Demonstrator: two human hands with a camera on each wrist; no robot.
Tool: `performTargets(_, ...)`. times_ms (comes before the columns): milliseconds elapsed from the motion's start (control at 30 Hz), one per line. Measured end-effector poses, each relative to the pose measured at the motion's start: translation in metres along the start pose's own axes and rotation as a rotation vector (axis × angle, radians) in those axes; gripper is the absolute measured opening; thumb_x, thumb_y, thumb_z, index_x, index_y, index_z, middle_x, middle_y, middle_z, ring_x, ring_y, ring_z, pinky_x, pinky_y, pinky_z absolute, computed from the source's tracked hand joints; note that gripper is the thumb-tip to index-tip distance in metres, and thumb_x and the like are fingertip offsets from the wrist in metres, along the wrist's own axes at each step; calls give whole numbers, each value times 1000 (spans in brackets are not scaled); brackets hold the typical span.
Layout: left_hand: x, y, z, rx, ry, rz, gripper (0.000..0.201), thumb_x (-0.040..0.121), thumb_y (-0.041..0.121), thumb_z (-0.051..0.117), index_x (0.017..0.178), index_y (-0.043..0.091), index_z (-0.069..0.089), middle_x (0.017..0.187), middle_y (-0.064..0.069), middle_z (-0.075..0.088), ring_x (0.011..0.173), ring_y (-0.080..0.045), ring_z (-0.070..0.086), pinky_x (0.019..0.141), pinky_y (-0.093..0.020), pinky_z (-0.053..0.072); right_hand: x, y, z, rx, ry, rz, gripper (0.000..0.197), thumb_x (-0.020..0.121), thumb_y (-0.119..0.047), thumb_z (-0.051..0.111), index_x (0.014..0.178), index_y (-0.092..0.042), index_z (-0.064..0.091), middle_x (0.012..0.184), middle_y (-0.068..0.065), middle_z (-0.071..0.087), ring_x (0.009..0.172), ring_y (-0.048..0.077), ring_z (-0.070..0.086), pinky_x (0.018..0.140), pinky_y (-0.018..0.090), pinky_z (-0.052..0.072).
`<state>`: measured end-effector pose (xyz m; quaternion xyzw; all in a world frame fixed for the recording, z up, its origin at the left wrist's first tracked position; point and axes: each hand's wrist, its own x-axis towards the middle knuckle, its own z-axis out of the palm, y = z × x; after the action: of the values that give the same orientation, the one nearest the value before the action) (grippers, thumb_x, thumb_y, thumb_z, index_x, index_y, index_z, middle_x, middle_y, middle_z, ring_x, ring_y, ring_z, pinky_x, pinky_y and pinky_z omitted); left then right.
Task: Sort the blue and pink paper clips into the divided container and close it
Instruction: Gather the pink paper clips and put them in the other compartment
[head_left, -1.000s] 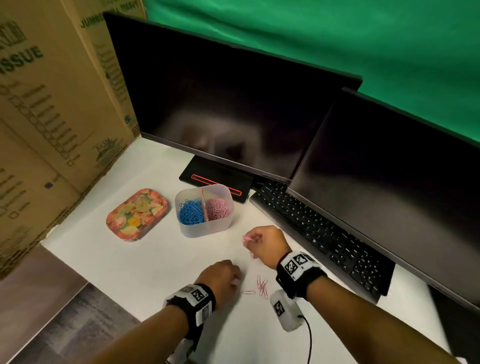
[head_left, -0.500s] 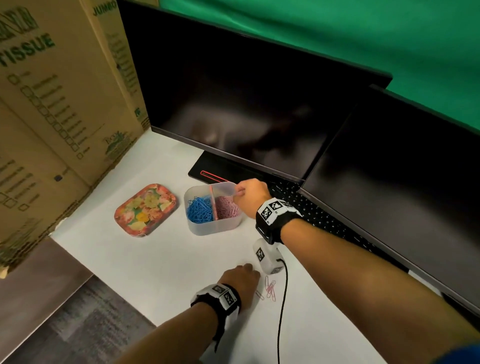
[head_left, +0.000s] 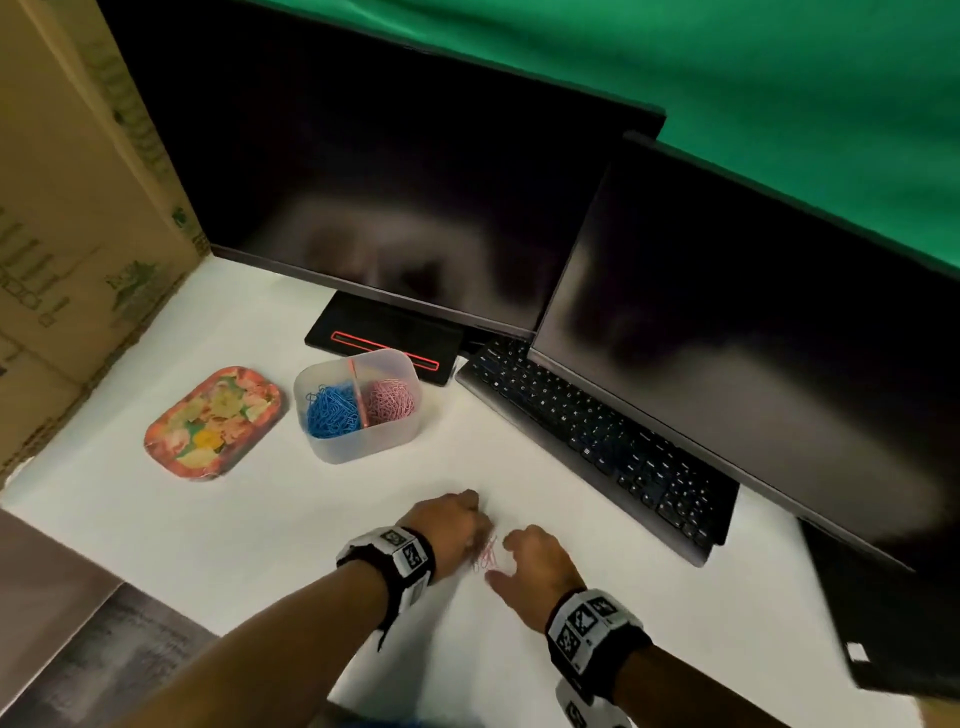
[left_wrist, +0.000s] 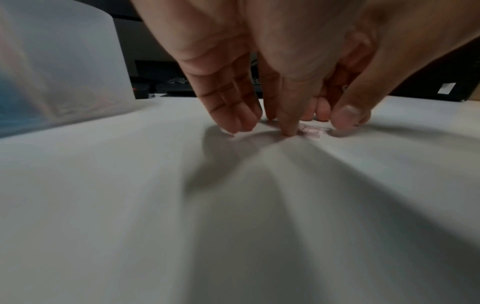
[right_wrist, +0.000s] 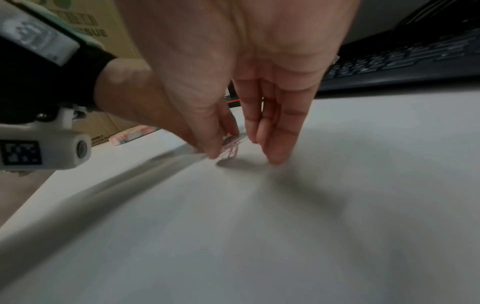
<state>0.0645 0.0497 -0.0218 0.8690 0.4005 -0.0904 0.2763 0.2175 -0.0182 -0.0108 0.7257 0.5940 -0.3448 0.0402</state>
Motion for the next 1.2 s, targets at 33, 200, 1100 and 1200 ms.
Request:
performTargets(33, 2, -1, 1, -4, 1, -8, 26, 88, 20, 52, 112, 22, 62, 114, -3, 52, 105, -27, 55, 82, -36, 47, -1, -3, 2, 8, 18, -10, 48, 87, -38, 62, 127, -14, 54, 128, 4, 51, 118, 22, 53, 98, 28, 45)
performTargets(200, 3, 0, 3, 1, -1, -83, 23, 90, 24, 50, 105, 17, 66, 111, -6, 60, 103, -29, 58, 84, -34, 45, 5, -22, 5, -15, 88, -49, 28, 90, -33, 57, 108, -14, 64, 112, 9, 57, 104, 28, 59, 84, 32, 50)
performTargets(1100, -9, -13, 2, -129, 72, -142, 30, 87, 24, 55, 117, 27, 58, 118, 5, 48, 104, -22, 58, 85, -31, 46, 25, 1, -19, 228, 48, 16, 21, 84, -5, 53, 78, -22, 65, 85, 0, 63, 75, 16, 60, 59, 13, 46)
performTargets(1200, -5, -9, 0, -80, 41, -135, 29, 90, 23, 54, 119, 26, 58, 119, 3, 49, 105, -24, 58, 84, -32, 47, 27, 9, -29, 366, 73, 63, 18, 83, -8, 57, 74, -22, 65, 78, 1, 66, 69, 17, 63, 59, 18, 51)
